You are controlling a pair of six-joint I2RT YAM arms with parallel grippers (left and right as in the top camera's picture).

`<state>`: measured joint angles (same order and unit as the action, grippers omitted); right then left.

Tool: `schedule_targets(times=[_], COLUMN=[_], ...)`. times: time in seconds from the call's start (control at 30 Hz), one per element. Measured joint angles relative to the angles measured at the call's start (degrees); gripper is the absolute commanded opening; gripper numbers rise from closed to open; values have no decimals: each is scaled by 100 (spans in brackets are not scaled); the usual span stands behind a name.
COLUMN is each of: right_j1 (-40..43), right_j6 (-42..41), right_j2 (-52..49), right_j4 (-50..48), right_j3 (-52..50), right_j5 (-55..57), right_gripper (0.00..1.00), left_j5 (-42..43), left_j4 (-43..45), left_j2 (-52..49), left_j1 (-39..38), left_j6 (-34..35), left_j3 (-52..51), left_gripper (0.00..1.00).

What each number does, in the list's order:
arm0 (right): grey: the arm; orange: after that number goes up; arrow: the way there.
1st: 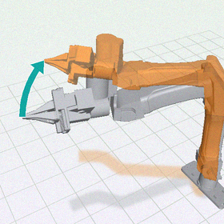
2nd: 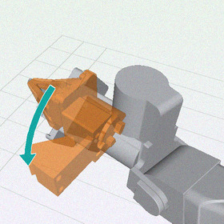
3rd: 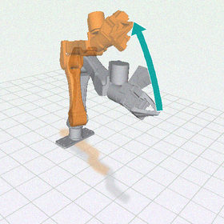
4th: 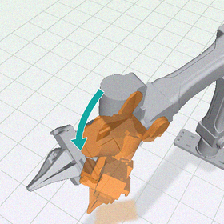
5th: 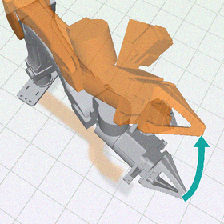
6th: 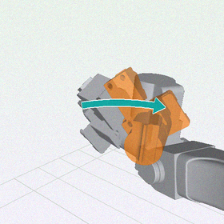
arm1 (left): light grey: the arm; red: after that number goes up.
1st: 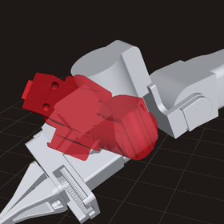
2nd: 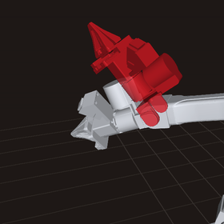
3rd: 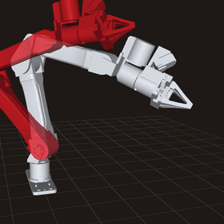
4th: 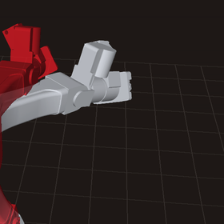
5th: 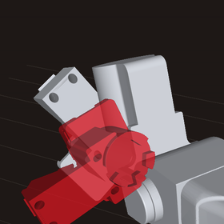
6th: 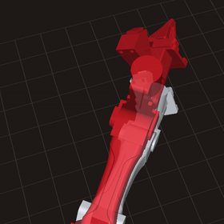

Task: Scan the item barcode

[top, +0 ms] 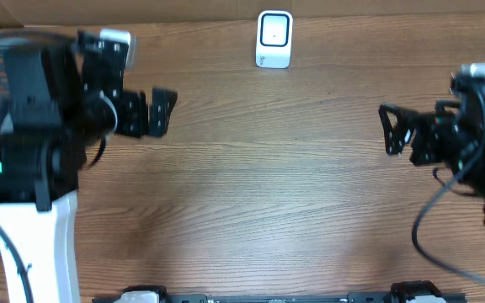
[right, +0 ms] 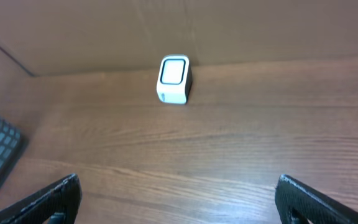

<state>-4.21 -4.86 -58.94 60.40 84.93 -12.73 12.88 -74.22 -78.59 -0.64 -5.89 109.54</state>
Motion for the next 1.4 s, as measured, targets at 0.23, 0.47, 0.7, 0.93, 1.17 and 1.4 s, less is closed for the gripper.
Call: schedule_targets(times=[0.23, 0.47, 0.7, 0.93, 1.17, 1.4], right_j1=[-2, 0, -2, -2, -2, -2], right_j6=[-90, -118, -118, -116, -109, -107], right_j2=[-741, -1123, -1204, -1209, -1276, -1346], right_j4=[181, 280, 446, 651, 1078, 1075], right_j3=[210, 210, 210, 210, 210, 210], right_j5=[-254, -573, -654, -656, -656, -656], right_gripper=[100, 100, 100, 100, 100, 100], left_j5=[98, -516, -1176, -1412, -1495, -1510], left_j4=[-127, -448, -1134, -1329, -1453, -1285], left_j2=[-850, -1421, -1362, -1403, -2153, -3506], left_j1=[0, 363, 2282, 4343, 5263, 5324], left_j6=[0, 660, 1646, 2074, 2210, 2232], left_j3=[328, 688, 1759, 1814, 1613, 1394], left_gripper=[96, 99, 100, 100, 97, 100])
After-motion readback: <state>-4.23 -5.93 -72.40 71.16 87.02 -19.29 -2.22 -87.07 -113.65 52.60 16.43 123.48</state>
